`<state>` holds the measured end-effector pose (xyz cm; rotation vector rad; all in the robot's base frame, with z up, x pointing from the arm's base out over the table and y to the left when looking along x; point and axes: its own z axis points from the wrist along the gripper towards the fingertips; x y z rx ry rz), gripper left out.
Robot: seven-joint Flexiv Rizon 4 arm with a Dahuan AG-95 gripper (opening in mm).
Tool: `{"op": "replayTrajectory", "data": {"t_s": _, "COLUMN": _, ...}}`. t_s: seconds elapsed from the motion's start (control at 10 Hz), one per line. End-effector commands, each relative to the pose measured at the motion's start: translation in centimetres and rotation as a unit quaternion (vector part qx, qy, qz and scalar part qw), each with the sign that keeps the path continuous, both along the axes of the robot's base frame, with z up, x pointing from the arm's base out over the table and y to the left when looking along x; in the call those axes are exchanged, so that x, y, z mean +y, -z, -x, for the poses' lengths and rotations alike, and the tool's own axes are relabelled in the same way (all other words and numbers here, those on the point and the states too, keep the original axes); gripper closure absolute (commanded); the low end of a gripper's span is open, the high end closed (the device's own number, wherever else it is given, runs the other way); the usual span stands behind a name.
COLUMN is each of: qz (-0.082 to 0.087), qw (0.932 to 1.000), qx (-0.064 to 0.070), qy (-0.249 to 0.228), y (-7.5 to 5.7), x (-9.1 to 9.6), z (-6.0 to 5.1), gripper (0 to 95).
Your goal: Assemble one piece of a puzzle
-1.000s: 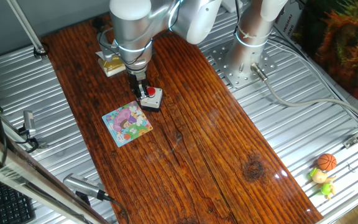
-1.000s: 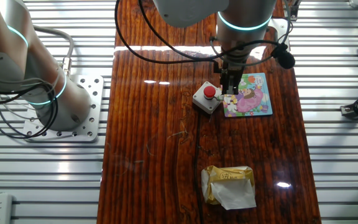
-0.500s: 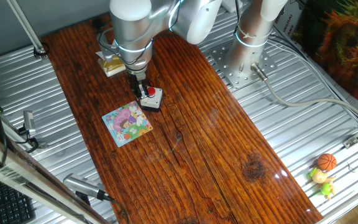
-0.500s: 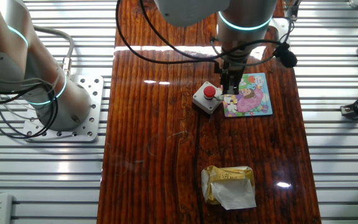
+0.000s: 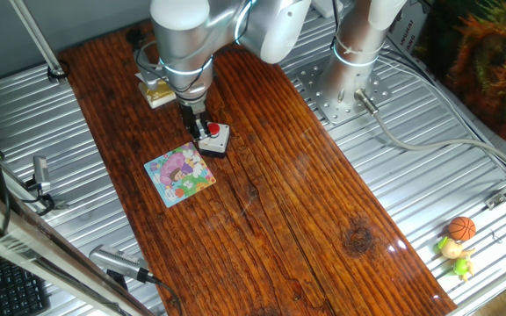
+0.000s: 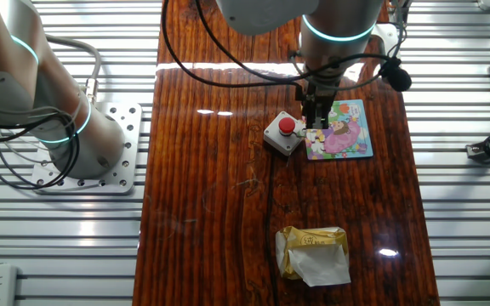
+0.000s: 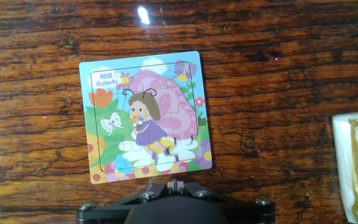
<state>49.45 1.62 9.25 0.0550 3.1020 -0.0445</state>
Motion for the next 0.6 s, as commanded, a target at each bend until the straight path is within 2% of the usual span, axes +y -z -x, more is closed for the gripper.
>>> {"op": "replayTrajectory", "data": {"t_s": 0.1, "qz": -0.001, "qw": 1.0000, "qx": -0.001, "qy": 0.002, "y": 0.05, "x": 0.04, "z": -0.05, "gripper": 95.0}}
{"op": "replayTrajectory", "data": {"t_s": 0.6, "qz": -0.002, "qw": 1.0000, "qx": 0.000, "qy": 0.003, "y": 0.07, "x": 0.05, "z": 0.04, "gripper": 95.0}}
